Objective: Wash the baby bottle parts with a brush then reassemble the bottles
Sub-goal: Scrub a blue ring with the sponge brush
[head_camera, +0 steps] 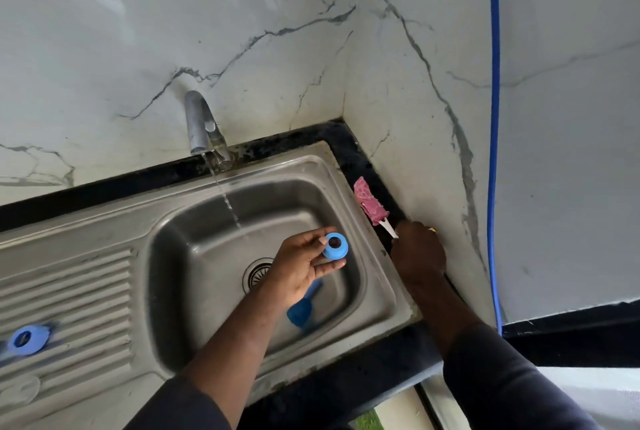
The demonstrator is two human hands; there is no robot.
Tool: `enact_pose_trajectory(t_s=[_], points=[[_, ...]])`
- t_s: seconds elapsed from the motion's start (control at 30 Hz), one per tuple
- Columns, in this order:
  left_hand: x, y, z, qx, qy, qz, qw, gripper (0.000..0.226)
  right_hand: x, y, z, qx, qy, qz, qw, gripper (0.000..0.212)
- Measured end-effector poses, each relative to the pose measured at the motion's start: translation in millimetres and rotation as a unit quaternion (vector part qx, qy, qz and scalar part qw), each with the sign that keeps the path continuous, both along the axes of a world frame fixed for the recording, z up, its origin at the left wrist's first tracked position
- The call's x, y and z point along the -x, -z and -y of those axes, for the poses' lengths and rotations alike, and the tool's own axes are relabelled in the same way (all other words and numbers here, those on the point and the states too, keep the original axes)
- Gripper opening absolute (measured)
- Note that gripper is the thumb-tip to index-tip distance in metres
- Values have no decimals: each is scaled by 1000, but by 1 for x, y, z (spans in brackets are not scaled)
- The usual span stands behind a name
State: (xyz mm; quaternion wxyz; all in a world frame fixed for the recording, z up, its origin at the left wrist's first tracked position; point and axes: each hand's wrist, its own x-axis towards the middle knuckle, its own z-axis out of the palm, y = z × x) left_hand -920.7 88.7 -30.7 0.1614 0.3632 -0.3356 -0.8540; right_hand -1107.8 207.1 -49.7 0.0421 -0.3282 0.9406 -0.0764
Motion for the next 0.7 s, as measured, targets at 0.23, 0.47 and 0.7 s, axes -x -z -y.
enact_pose_trajectory(t_s=[0.23, 0.47, 0.7], points=[[-41, -9, 13, -8, -129, 49, 990, 20, -6, 3, 5, 68, -71, 69, 993, 7], [-106, -23, 31, -83, -252, -52, 963, 28, -74, -36, 33, 217, -117, 279, 928, 16], [-154, -37, 53, -50, -348, -60, 934, 20, -151, -63, 60, 287, -200, 340, 873, 22]])
